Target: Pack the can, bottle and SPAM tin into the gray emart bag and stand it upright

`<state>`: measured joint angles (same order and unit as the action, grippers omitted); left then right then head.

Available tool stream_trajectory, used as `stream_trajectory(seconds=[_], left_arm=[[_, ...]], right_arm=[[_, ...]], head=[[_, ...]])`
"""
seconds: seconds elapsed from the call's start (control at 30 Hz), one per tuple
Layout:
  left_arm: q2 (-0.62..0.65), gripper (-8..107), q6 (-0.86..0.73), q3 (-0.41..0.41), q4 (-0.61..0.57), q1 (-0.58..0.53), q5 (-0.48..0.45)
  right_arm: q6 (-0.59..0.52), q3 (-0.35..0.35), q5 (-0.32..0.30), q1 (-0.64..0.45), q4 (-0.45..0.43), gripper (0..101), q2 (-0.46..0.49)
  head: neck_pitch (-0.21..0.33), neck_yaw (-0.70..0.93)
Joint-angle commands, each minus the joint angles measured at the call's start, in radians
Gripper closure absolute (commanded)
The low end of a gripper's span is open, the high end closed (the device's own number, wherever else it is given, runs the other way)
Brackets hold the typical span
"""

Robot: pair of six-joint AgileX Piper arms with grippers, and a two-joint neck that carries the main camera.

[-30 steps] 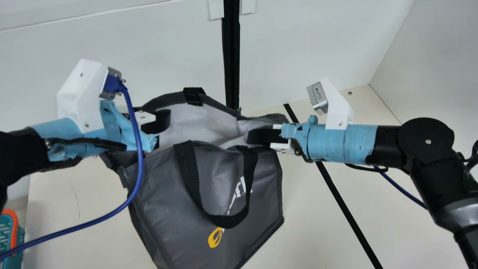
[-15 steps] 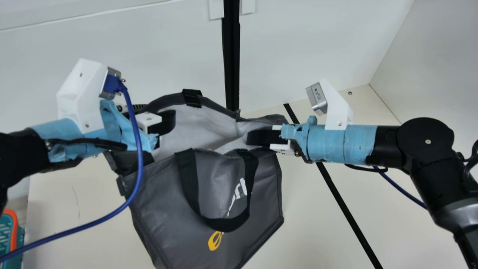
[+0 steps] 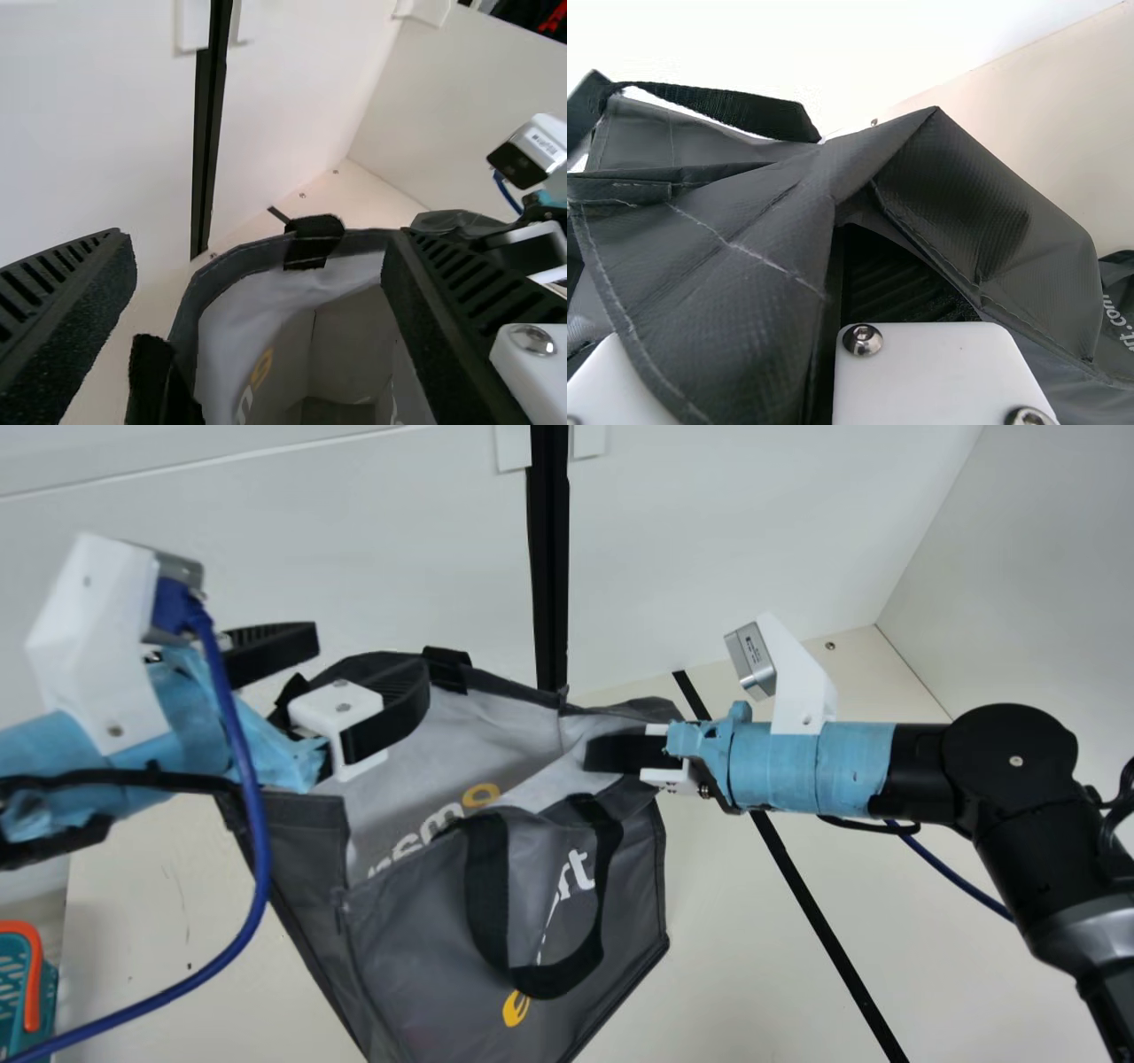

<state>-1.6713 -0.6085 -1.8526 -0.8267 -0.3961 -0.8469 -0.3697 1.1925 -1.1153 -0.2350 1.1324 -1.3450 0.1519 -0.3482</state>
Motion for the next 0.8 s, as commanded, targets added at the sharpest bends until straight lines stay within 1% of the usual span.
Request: stream_trajectory(seconds=[0.0,0.27,0.4,0.57,0.77], left_arm=[[0.011,9,-0.005,0.004,-0.008,0.004,0.003],[0.069,9,-0.029,0.029,-0.032,0.029,0.022],[0.102,9,-0.026,0.049,-0.011,0.040,0.036],[0.149,9,0.008,0.081,0.067,0.056,0.057],[0.212,9,0.084,0.131,0.210,0.082,0.081]], right_arm=[[0.000,0.000,0.000,0.000,0.000,101,0.000],[0.000,0.000,0.000,0.000,0.000,101,0.000],[0.000,0.000,0.000,0.000,0.000,101,0.000],[0.000,0.000,0.000,0.000,0.000,101,0.000],[0.000,0.000,0.000,0.000,0.000,101,0.000]], head=[[0.023,-0.001],[0.023,-0.001],[0.023,-0.001],[0.023,-0.001],[0.023,-0.001]])
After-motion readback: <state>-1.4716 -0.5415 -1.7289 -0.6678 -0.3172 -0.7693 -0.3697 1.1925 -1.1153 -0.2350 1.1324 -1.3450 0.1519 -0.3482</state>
